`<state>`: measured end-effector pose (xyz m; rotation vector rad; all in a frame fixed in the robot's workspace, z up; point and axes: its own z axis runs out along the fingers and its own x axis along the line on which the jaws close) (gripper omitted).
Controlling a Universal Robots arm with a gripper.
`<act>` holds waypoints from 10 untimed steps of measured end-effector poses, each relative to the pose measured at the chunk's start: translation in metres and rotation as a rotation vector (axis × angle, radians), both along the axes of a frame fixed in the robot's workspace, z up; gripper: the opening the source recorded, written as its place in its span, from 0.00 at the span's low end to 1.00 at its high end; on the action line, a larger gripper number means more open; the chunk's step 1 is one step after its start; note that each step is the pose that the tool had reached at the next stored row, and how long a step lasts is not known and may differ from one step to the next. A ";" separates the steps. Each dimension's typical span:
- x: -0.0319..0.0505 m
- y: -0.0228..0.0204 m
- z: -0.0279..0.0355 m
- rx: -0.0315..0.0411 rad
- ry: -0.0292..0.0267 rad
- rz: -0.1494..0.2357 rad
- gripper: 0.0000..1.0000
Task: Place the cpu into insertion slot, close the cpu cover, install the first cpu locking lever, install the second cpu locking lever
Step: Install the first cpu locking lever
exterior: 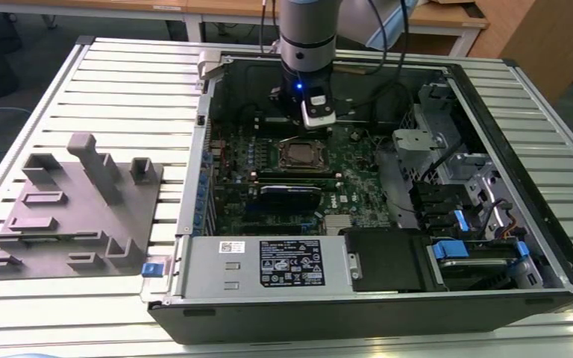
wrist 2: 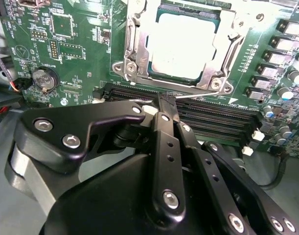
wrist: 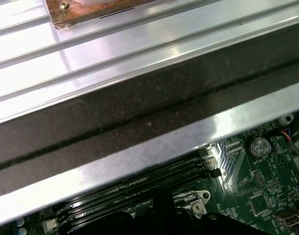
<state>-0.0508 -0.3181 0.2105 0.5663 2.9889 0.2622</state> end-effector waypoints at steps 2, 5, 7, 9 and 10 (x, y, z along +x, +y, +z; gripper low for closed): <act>-0.0008 0.0000 -0.0001 -0.0001 -0.0061 -0.002 0.11; -0.0014 0.0000 -0.0003 0.0001 -0.0122 -0.002 0.11; -0.0017 0.0000 -0.0002 0.0000 -0.0149 -0.002 0.11; -0.0024 0.0004 -0.0002 0.0001 -0.0165 -0.002 0.11; -0.0028 0.0006 -0.0002 0.0000 -0.0170 -0.003 0.11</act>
